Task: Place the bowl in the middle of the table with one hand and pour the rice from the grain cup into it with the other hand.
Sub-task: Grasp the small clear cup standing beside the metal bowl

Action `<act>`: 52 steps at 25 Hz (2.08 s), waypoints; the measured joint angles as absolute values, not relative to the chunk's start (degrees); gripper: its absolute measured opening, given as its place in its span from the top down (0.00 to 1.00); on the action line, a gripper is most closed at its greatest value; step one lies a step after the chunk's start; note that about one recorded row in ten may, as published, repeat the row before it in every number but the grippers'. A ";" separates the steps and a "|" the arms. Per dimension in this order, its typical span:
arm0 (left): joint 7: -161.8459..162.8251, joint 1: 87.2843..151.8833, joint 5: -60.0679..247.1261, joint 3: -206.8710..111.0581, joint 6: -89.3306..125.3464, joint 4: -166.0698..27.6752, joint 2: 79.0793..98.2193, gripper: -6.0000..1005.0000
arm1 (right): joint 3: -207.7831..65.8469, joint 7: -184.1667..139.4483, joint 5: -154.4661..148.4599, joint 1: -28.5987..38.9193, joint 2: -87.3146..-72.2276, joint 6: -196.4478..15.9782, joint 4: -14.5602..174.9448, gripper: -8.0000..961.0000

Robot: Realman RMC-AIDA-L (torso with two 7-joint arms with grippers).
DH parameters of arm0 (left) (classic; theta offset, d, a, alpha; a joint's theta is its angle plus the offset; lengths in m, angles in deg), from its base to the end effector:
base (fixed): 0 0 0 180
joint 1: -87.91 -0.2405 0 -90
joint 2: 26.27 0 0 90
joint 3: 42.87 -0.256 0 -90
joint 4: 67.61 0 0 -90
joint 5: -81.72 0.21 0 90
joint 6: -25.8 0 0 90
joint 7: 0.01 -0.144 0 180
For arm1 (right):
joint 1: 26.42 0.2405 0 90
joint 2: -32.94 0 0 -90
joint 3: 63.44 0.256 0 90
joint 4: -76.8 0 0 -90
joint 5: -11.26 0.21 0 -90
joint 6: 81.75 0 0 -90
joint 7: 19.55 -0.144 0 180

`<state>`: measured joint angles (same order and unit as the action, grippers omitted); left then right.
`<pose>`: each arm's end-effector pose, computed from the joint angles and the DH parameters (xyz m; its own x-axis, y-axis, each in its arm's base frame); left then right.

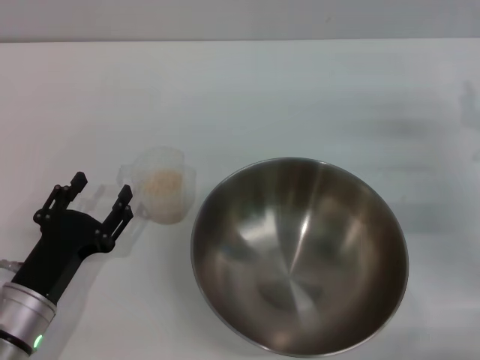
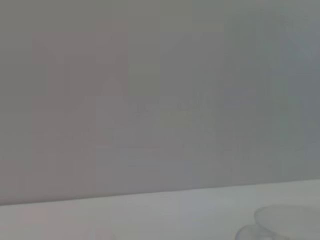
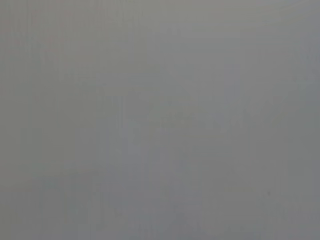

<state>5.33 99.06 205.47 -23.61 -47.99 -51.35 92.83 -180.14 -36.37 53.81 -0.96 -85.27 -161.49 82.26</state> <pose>-0.3301 0.2240 -0.0758 0.7128 0.0665 0.6982 0.6653 -0.3791 -0.6431 0.3277 0.3287 0.0387 0.5871 0.2738 -0.7618 -0.7807 -0.0571 -0.6223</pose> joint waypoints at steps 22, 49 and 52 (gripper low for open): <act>5.18 103.28 204.92 -22.15 -43.10 -52.60 92.67 0.28 | -180.66 -36.63 53.80 -1.88 -85.71 -161.92 82.55 0.55; 5.82 102.94 205.32 -20.91 -43.12 -49.86 92.82 0.84 | -180.75 -36.69 53.73 -1.79 -85.80 -161.97 82.33 0.54; 5.35 103.23 205.32 -20.91 -44.09 -49.77 92.82 0.95 | -180.75 -36.69 53.71 -1.81 -85.80 -162.00 82.33 0.54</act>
<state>5.35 103.23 205.32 -20.91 -44.09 -49.77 92.82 -180.75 -36.69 53.71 -1.81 -85.80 -162.00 82.33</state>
